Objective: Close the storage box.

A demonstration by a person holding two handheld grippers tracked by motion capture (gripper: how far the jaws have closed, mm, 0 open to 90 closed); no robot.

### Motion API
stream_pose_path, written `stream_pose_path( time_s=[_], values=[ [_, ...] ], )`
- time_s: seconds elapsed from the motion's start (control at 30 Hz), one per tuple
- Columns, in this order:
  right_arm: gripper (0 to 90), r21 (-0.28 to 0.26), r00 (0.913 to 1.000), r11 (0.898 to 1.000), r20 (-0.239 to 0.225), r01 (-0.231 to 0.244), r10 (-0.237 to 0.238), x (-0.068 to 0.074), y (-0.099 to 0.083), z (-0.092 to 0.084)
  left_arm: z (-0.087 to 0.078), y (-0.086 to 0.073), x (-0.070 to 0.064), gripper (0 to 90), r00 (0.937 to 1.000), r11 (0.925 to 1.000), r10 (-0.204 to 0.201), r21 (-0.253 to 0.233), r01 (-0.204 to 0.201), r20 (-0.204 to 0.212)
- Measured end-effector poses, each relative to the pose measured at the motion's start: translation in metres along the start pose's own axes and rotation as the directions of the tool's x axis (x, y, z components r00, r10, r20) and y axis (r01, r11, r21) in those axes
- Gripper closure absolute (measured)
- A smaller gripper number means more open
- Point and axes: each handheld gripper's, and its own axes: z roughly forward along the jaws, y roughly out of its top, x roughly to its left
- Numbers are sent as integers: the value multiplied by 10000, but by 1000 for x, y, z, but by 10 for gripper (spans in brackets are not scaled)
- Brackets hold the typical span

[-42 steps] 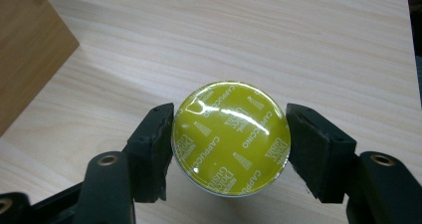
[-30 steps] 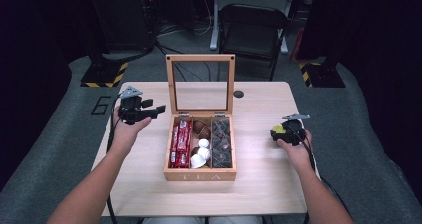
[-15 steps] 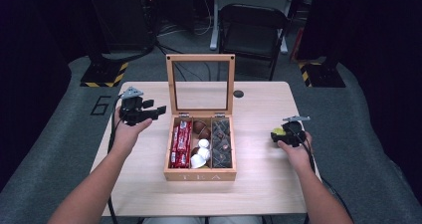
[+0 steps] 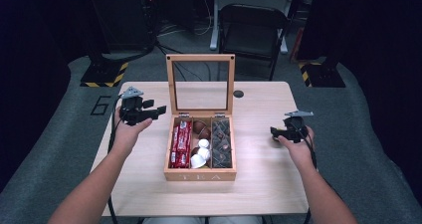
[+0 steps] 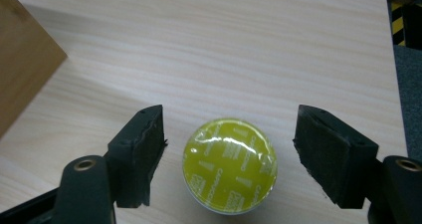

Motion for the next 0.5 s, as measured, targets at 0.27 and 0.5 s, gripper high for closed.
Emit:
stream_pose_path(
  time_s=[0.27, 0.5],
  values=[
    [301, -584, 9984, 9972, -291, 477, -495, 14, 27, -18, -1, 0, 0, 367, 10000, 10000, -24, 34, 24, -42],
    [308, -844, 9875, 9880, -800, 1293, -1361, 37, 51, -28, 3, 0, 0, 367, 9999, 9999, -111, 28, 111, -64]
  ],
)
